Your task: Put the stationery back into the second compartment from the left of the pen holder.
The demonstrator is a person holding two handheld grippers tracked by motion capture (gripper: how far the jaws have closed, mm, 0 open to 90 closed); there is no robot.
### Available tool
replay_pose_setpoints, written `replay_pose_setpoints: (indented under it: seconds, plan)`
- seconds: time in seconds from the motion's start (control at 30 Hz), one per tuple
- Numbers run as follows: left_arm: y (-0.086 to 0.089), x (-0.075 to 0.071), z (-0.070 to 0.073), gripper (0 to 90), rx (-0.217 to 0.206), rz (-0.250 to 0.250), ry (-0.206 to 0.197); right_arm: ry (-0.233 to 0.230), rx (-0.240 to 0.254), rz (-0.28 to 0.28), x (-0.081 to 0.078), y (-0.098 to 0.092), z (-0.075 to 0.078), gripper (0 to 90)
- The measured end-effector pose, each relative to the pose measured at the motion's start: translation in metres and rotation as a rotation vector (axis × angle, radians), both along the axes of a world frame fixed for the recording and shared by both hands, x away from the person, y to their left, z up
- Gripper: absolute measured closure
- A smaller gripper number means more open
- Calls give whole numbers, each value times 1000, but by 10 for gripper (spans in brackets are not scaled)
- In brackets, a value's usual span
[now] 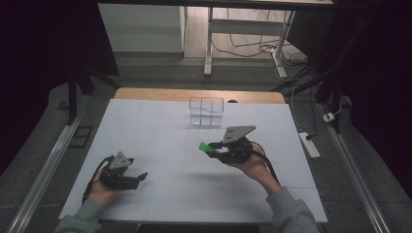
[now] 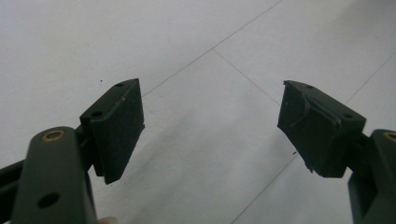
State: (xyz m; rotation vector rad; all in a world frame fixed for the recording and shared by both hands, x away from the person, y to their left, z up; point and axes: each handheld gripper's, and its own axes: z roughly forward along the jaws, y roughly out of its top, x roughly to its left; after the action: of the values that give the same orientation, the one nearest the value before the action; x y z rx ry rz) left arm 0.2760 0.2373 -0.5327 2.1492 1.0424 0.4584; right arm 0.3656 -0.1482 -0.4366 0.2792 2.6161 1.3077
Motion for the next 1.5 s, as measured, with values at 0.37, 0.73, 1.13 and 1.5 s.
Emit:
replay_pose_setpoints:
  seconds: [0.37, 0.73, 1.13, 1.5]
  plan:
    - [0, 0, 0, 225, 2, -4, 0, -22, 70, -83, 4, -6, 4, 663]
    - [-1, -1, 0, 225, 6, -3, -2, -38, 105, -147, 11, -10, 6, 662]
    - [-2, -1, 1, 224, 10, 2, -7, -47, 191, -228, 27, -20, 15, 663]
    - [-1, -1, 1, 224, 9, 1, -4, -40, 244, -293, 50, -23, 25, 663]
